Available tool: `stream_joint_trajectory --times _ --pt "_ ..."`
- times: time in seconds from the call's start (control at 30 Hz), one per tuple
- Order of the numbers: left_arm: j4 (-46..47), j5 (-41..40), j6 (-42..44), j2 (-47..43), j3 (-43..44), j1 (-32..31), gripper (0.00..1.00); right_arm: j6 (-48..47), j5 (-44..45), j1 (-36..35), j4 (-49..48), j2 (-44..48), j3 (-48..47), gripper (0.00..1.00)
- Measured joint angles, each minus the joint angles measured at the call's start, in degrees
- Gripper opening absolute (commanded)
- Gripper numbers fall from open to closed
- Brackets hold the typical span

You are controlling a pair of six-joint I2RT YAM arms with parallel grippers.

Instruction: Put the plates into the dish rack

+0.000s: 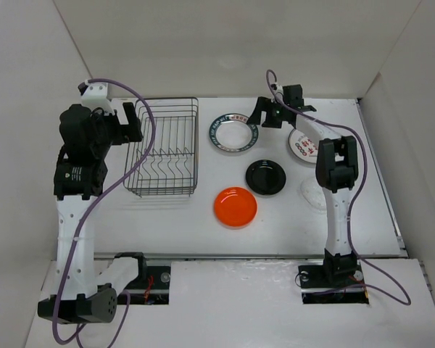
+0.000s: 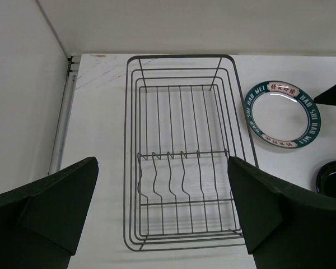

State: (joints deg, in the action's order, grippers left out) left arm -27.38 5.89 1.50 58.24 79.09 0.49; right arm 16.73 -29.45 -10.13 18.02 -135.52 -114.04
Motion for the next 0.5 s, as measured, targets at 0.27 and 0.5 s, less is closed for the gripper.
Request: stream_joint_trajectory --times 0.27,0.5 --pt "0.07 1.49 0.0 0.04 0.0 1.16 1.0 1.53 -1.25 0.33 2.89 -4.98 -3.08 0.77" --pt "-0.02 1.9 0.0 0.81 0.0 2.16 1.0 3.67 -3.39 1.09 5.86 -8.2 -7.63 0.66"
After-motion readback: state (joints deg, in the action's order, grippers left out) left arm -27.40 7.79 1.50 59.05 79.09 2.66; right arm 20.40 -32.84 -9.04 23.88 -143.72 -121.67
